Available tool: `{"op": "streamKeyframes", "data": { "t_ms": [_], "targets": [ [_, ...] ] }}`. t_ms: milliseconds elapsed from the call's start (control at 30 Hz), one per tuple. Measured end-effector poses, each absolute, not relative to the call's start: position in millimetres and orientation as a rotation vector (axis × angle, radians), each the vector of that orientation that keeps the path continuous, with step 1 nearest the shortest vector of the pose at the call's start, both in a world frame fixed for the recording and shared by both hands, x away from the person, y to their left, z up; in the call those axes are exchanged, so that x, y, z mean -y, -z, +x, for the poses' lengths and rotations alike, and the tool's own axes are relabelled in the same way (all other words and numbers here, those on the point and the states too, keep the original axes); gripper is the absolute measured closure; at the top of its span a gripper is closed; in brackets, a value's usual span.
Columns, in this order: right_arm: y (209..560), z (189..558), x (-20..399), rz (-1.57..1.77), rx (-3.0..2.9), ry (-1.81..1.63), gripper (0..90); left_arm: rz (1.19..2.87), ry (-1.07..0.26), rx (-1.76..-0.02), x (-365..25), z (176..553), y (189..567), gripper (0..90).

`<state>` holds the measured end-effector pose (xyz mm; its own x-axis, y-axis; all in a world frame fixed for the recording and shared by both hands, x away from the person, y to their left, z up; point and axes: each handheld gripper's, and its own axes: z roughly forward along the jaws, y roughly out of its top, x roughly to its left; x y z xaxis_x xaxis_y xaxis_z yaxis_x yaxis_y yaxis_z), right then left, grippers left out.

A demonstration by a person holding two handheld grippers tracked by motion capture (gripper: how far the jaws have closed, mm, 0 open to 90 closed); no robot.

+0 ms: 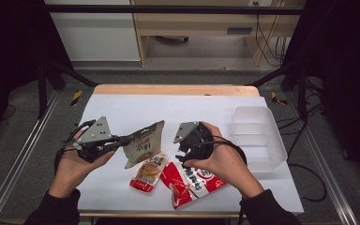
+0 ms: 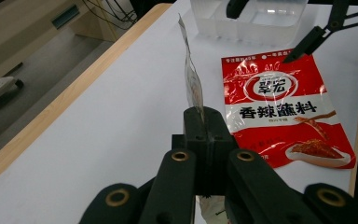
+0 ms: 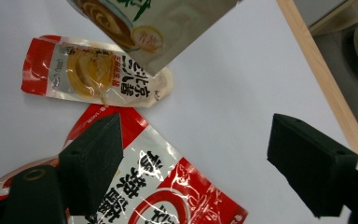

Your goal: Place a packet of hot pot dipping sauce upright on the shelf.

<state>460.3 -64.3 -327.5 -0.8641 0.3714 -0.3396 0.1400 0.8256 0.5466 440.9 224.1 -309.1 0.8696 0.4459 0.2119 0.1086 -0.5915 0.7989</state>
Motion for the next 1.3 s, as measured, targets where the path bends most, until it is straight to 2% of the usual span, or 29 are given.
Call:
{"op": "streamKeyframes", "data": {
  "t_ms": [233,433,633,1100,1300],
  "targets": [
    [310.5,469.0,54.7,0.329,-2.551,-0.743,24.5,2.19,-0.463,-0.374,-216.2,440.7,314.5,90.0],
    [306.6,473.0,41.9,0.268,-2.559,-0.731,25.9,2.197,-0.451,-0.348,-211.4,439.4,316.4,90.0],
    [303.6,476.4,28.2,0.186,-2.574,-0.714,31.4,2.197,-0.443,-0.312,-207.3,436.7,316.0,90.0],
    [308.4,471.1,16.3,0.085,-2.647,-0.659,85.7,2.18,-0.448,-0.324,-210.4,436.5,315.4,90.0],
    [305.8,471.3,15.1,0.136,-2.672,-0.646,89.6,2.161,-0.427,-0.357,-212.4,440.1,318.6,90.0]
  ]
}}
